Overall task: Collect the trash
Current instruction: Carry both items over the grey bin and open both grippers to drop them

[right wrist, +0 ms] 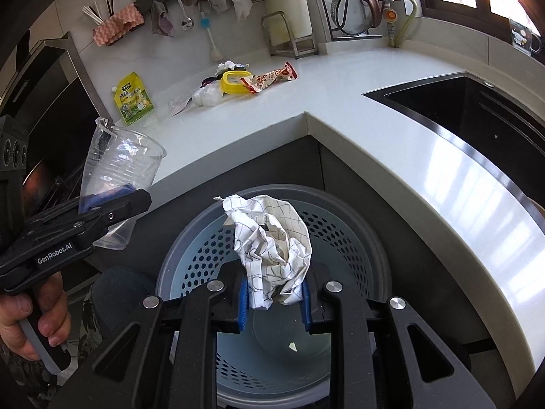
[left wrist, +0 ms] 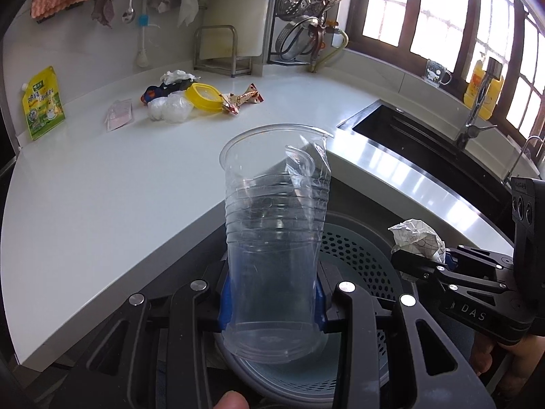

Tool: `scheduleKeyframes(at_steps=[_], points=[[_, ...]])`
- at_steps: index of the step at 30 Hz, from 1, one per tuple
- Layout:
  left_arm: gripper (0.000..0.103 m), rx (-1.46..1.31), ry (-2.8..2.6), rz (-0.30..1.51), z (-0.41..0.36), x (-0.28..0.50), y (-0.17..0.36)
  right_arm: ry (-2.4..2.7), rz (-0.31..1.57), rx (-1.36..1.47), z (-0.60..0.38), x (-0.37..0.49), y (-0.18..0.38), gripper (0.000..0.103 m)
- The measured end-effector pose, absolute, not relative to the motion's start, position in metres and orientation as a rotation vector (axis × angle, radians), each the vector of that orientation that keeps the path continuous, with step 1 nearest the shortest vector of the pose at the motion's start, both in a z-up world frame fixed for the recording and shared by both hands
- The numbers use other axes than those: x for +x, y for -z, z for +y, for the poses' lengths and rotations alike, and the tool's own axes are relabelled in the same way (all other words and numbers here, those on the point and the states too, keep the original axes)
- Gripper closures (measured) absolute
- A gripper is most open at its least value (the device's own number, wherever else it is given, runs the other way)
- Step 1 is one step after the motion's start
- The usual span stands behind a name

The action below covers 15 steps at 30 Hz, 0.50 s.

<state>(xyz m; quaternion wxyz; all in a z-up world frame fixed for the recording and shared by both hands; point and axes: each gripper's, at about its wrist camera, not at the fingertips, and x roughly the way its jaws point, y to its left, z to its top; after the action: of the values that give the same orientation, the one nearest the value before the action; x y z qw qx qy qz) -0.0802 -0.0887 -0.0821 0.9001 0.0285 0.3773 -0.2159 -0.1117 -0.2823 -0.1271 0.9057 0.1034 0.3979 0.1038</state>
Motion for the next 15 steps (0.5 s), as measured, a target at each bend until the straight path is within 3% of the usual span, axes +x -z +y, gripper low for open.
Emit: scheduleKeyframes(at_steps=[15], points=[[0.068,0.073,0.471,0.83,-0.093,-0.076,0.099,-0.205,0.857,0.203,-0.281,-0.11,0.14,0.081]])
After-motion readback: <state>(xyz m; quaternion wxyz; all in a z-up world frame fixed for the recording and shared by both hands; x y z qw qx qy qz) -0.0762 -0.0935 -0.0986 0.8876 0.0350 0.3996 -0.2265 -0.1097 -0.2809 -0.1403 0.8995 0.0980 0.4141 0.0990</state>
